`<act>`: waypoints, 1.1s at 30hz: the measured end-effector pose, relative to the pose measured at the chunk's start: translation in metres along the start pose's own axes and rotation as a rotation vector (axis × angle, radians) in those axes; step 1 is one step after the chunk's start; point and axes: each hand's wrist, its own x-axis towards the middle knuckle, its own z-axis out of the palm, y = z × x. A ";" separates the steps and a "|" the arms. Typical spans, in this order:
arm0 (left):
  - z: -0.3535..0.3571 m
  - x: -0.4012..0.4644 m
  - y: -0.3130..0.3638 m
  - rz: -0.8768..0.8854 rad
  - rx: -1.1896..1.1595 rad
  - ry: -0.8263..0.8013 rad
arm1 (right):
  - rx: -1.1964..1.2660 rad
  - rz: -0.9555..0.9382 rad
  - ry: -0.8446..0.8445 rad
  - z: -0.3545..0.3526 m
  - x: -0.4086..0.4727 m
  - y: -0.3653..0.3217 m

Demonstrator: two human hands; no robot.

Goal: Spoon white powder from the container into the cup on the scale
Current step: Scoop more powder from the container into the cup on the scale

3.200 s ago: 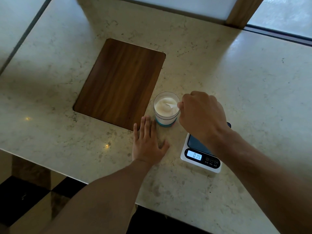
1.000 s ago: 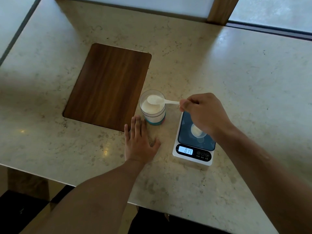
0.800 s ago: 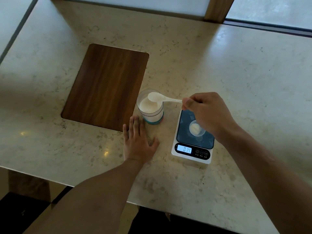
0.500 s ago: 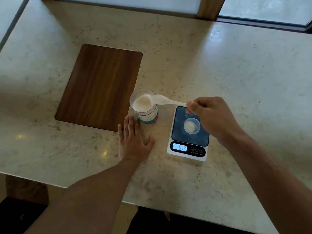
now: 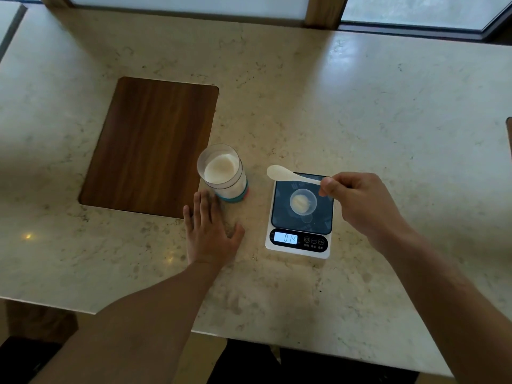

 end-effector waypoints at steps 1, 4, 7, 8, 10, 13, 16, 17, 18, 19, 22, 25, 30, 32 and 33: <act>0.000 0.000 0.000 0.000 0.000 -0.001 | 0.005 0.002 0.001 -0.002 0.000 0.003; 0.000 0.000 0.000 0.000 0.011 -0.007 | 0.002 0.015 0.000 -0.006 -0.001 0.016; 0.001 0.000 -0.001 0.005 0.003 0.011 | 0.016 0.058 0.003 -0.011 -0.003 0.033; 0.002 0.000 -0.001 0.006 0.001 0.016 | 0.023 0.077 0.003 -0.012 -0.004 0.038; 0.002 0.000 -0.001 0.005 0.002 0.017 | 0.021 0.111 0.011 -0.013 -0.007 0.049; 0.001 -0.001 0.000 -0.002 0.009 0.015 | 0.009 0.143 0.034 -0.012 -0.012 0.063; 0.000 -0.001 0.001 -0.008 0.010 0.002 | 0.035 0.172 0.049 -0.011 -0.013 0.074; -0.001 -0.001 0.002 -0.011 0.010 -0.001 | 0.043 0.179 0.049 -0.010 -0.013 0.077; -0.001 -0.001 0.002 -0.013 0.011 -0.006 | 0.045 0.184 0.047 -0.010 -0.013 0.079; -0.001 -0.001 0.002 -0.016 0.015 -0.013 | 0.046 0.185 0.044 -0.009 -0.013 0.081; -0.002 -0.002 0.002 -0.020 0.028 -0.028 | 0.041 0.178 0.046 -0.009 -0.013 0.084; -0.002 -0.001 0.003 -0.021 0.023 -0.029 | -0.003 0.158 0.065 -0.008 -0.012 0.086; -0.002 -0.001 0.003 -0.021 0.017 -0.024 | -0.086 0.114 0.085 -0.006 -0.012 0.084; -0.002 -0.001 0.002 -0.021 0.010 -0.021 | -0.122 0.087 0.092 -0.004 -0.013 0.082; -0.002 -0.001 0.003 -0.019 0.007 -0.016 | -0.137 0.076 0.096 -0.003 -0.013 0.080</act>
